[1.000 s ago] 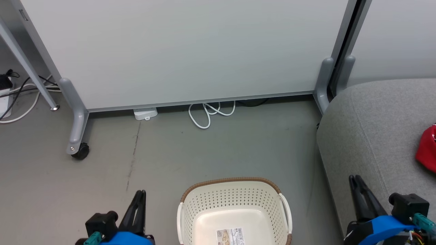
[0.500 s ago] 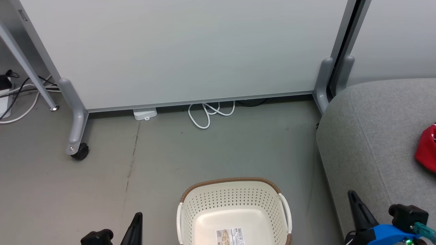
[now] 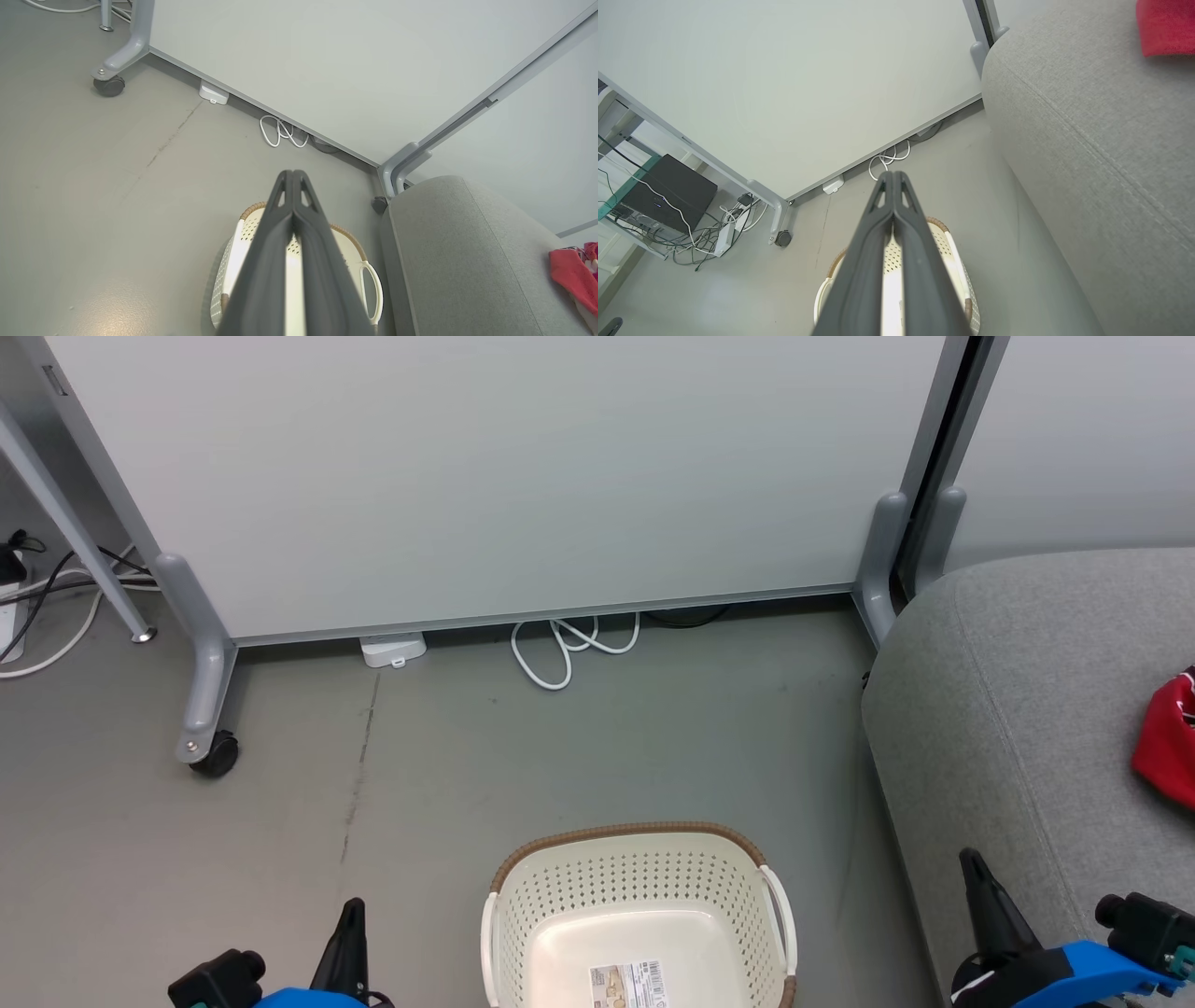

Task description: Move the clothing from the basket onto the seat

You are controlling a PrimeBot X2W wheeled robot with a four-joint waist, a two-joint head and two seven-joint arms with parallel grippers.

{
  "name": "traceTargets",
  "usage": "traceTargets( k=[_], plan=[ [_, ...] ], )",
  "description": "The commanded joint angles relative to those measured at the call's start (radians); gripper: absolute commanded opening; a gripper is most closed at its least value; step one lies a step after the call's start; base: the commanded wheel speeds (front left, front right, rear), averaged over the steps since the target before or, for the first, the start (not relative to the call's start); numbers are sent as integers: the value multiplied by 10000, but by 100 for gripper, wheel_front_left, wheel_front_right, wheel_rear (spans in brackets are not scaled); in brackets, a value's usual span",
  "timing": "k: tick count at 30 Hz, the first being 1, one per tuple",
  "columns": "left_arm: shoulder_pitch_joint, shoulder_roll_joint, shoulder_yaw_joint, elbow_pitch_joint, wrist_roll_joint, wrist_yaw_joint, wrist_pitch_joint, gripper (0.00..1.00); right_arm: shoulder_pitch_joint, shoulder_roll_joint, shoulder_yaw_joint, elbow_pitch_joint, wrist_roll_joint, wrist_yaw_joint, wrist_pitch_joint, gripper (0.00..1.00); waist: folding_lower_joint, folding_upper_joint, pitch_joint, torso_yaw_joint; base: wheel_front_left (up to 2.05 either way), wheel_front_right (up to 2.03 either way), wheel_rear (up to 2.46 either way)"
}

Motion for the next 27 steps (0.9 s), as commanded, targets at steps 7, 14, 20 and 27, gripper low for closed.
traceTargets(
  k=[7, 14, 20, 27],
  plan=[
    [-422, -20, 379, -435, -1137, -6, 330, 0, -416, -60, -41, -116, 1367, 1, 163, 0, 0, -1, 1, -39, 0, 0, 0],
    [-503, -67, 627, -633, -1976, -8, 588, 0, -521, -69, -55, -105, 2373, 1, 274, 0, 0, -1, 1, -74, 0, 0, 0],
    [-569, -107, 818, -798, -2648, -10, 794, 0, -601, -77, -67, -95, 3168, 2, 367, 0, 0, -1, 2, -104, 0, 0, 0],
    [-619, -140, 1005, -945, -3281, -11, 987, 0, -698, -85, -80, -86, 3922, 2, 455, 0, 0, -1, 2, -135, 0, 0, 0]
  ],
)
